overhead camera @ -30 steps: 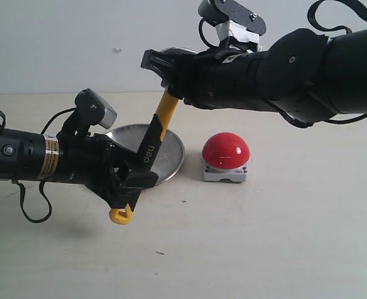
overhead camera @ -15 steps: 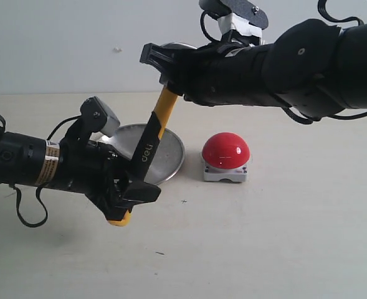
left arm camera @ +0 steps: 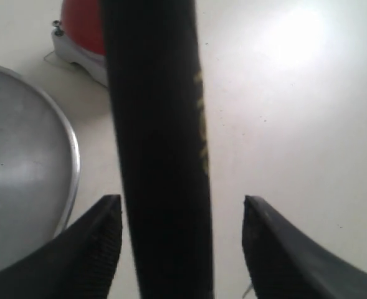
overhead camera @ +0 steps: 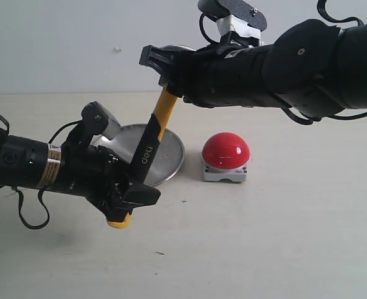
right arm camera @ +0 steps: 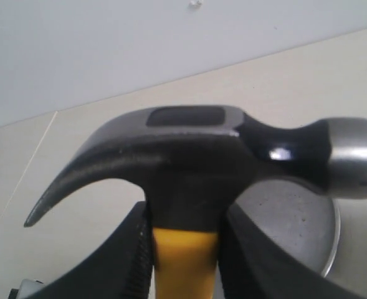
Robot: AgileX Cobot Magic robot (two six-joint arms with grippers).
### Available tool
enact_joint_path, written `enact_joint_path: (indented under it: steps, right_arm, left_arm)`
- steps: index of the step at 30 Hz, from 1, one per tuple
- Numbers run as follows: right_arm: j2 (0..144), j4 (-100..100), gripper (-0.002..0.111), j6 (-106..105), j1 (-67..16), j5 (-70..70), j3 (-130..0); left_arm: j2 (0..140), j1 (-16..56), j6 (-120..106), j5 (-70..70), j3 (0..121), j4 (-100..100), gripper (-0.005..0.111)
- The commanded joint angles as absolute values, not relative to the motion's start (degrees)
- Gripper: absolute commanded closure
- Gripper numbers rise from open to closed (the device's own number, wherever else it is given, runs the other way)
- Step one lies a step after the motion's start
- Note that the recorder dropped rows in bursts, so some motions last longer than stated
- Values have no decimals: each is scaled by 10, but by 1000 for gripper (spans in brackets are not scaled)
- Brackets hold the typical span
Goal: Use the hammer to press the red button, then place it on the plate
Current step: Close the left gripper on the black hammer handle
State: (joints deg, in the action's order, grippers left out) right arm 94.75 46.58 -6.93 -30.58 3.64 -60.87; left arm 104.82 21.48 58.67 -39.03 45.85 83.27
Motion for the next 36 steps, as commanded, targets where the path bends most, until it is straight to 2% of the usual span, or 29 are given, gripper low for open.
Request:
enact_joint_path:
  steps: [1,8,15,19,36]
  right_arm:
    - [937,460,108,-74,-307,59,-616]
    - [936,460,108,-74,-307,50,-616]
    - [933,448,108,-74,-307,49,-616]
    - [933,448,108,-74,-307,49,-616]
    - [933,449,108,-74,-307,59,-616]
  left_arm:
    - [1058,216,631,-425,475,875,52]
    - [1102,213,710,-436,525,949,52]
    - [1122,145,705,-548,531,942,52]
    - [1122,166,694,-543,533,929,52]
    - [1140,167,694,-537,533,914,52]
